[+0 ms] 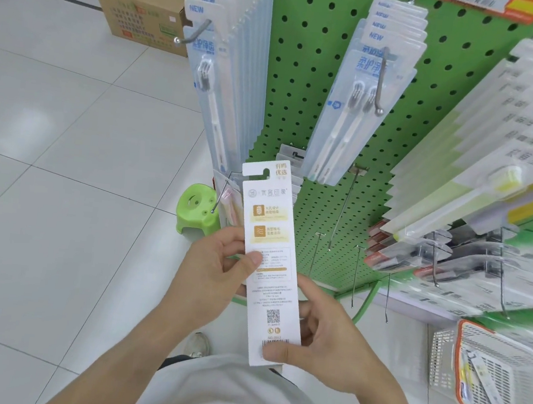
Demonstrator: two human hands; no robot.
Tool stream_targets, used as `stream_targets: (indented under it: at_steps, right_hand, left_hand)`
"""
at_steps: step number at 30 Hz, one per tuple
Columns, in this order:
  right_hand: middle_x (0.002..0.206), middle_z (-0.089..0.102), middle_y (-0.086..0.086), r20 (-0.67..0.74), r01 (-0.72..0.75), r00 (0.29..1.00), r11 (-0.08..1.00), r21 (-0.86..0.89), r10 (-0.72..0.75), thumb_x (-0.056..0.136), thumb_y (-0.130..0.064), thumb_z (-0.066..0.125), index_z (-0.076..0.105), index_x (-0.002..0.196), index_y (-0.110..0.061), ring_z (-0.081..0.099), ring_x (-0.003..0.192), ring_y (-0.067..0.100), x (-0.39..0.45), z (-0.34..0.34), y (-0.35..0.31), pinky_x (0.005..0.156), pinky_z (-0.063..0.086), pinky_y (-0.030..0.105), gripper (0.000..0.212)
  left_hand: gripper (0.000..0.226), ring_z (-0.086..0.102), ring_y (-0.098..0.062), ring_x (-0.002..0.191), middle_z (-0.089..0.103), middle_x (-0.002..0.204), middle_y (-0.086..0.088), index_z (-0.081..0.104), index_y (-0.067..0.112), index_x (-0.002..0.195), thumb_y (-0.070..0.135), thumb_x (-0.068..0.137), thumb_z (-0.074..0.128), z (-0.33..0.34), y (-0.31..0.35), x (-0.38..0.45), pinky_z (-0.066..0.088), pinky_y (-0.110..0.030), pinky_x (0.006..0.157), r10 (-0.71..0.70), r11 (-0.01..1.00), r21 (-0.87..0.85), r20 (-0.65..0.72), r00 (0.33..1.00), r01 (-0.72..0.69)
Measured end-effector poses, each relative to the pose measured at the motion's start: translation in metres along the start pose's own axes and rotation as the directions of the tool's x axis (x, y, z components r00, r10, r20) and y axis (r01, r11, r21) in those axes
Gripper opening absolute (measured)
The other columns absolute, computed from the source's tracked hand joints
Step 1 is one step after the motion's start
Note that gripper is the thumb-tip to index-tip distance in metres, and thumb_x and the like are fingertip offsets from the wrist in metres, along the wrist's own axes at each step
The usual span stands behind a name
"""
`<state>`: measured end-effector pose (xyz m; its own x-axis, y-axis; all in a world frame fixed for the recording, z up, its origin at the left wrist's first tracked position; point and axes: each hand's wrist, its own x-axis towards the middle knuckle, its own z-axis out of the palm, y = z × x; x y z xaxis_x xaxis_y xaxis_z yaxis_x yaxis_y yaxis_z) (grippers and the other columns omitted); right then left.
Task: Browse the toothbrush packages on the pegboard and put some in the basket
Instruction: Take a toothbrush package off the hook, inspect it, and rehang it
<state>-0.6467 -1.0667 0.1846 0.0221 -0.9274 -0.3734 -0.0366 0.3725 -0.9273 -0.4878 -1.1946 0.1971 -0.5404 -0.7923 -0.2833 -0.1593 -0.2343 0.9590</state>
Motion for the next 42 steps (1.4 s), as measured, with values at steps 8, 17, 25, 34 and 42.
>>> stream_targets:
  at_steps: [8, 17, 25, 34, 42]
  right_hand:
    - [0.105, 0.078, 0.005, -0.132, 0.035, 0.991, 0.997, 0.071, -0.026, 0.086, -0.021, 0.081, 0.067, 0.123, -0.026, 0.076, 0.091, 0.026, 0.000, 0.003, 0.007, 0.080, 0.061, 0.046, 0.040]
    - [0.116, 0.063, -0.022, -0.247, 0.085, 0.931, 0.821, -0.565, -0.267, 0.098, -0.027, 0.057, 0.044, 0.145, -0.046, 0.062, 0.089, 0.005, 0.008, 0.023, 0.011, 0.080, 0.053, 0.027, 0.052]
    - [0.147, 0.031, -0.029, -0.160, 0.172, 0.951, 0.883, -0.436, -0.264, 0.090, -0.036, 0.072, 0.016, 0.153, -0.059, 0.043, 0.132, -0.002, 0.003, 0.031, 0.005, 0.103, 0.041, 0.015, 0.088]
    - [0.113, 0.046, -0.035, -0.316, 0.028, 0.938, 0.941, -0.338, -0.142, 0.063, -0.046, 0.091, 0.036, 0.129, -0.066, 0.058, 0.080, 0.010, 0.008, 0.034, 0.020, 0.075, 0.049, 0.022, 0.088]
    - [0.090, 0.069, -0.013, -0.460, 0.110, 0.875, 0.987, -0.116, -0.151, 0.096, -0.019, 0.069, 0.059, 0.110, -0.032, 0.066, 0.063, 0.014, 0.024, 0.022, 0.010, 0.063, 0.061, 0.043, 0.022]
  left_hand:
    - [0.023, 0.074, -0.013, 0.074, 0.076, 0.097, 0.016, 0.063, 0.028, 0.116, 0.016, 0.096, 0.064, 0.008, 0.006, -0.002, 0.062, -0.036, 0.062, 0.019, 0.972, 0.231, 0.096, 0.995, -0.041]
    - [0.040, 0.065, 0.005, 0.094, 0.068, 0.102, 0.021, 0.050, 0.035, 0.126, 0.058, 0.095, 0.042, 0.019, 0.014, -0.007, 0.054, -0.026, 0.084, 0.182, 0.854, 0.492, 0.023, 0.983, -0.170]
    - [0.058, 0.066, -0.053, 0.082, 0.070, 0.086, -0.032, 0.073, 0.005, 0.089, 0.062, 0.083, 0.065, 0.007, 0.004, -0.003, 0.054, -0.067, 0.080, 0.007, 0.995, 0.104, -0.113, 0.994, 0.005]
    - [0.025, 0.075, -0.027, 0.093, 0.079, 0.099, -0.005, 0.071, 0.008, 0.109, 0.001, 0.086, 0.074, -0.003, -0.001, 0.008, 0.058, -0.040, 0.086, -0.033, 0.997, -0.081, -0.185, 0.982, 0.018]
    - [0.030, 0.073, -0.017, 0.103, 0.077, 0.106, 0.003, 0.064, 0.013, 0.118, -0.002, 0.093, 0.066, 0.009, -0.009, 0.010, 0.056, -0.022, 0.086, 0.038, 0.999, 0.036, 0.015, 0.999, -0.039]
